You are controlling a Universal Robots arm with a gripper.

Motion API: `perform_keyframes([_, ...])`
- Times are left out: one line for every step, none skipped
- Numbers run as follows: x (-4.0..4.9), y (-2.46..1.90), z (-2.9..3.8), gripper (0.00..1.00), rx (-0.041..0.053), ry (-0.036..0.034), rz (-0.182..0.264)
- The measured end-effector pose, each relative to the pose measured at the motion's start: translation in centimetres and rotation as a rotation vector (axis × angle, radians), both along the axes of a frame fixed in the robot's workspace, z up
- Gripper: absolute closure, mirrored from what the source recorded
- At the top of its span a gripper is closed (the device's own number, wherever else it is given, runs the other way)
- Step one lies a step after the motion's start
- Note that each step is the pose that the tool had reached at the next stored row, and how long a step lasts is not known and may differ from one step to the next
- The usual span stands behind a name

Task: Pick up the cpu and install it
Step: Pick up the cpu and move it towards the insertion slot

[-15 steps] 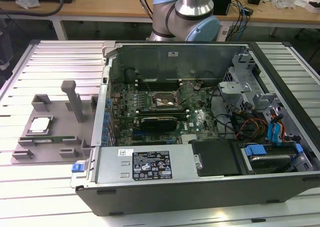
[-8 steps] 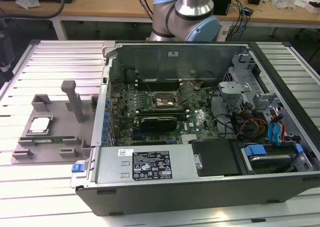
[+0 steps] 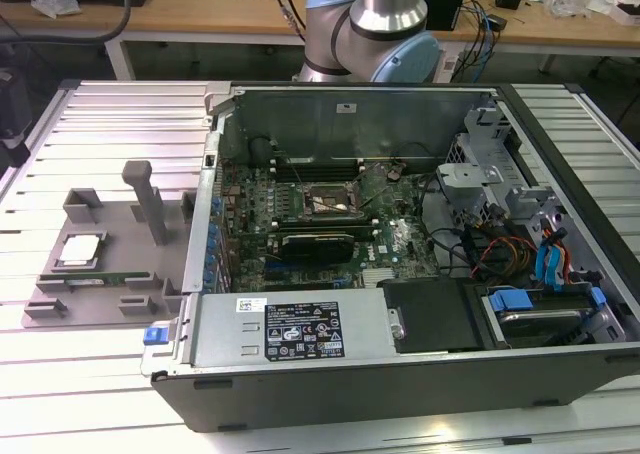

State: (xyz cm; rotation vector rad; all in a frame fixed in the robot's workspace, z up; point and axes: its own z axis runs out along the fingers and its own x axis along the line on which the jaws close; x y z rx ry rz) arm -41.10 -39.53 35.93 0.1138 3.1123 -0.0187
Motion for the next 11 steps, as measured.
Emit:
perform_keyframes([0.0,0.0,-0.05,0.45,0.0,0.0,0.0])
perform_keyframes([0.0,0.0,-0.13,0.45,0.0,0.0,0.0])
perform_keyframes([0.0,0.0,-0.18,0.45,0.0,0.0,0.0])
perform_keyframes([0.0,0.0,-0.23,0.45,0.0,0.0,0.0])
perform_keyframes([0.0,0.0,-0.3,0.45,0.0,0.0,0.0])
perform_keyframes([0.0,0.0,-0.39,0.45,0.0,0.0,0.0])
perform_keyframes([0.0,0.0,-0.49,0.45,0.0,0.0001,0.0])
perform_keyframes([0.0,0.0,-0.56,0.45,0.0,0.0001,0.0])
perform_keyframes([0.0,0.0,-0.61,0.45,0.0,0.0,0.0])
perform_keyframes([0.0,0.0,-0.67,0.45,0.0,0.0,0.0])
perform_keyframes([0.0,0.0,-0.75,0.45,0.0,0.0,0.0])
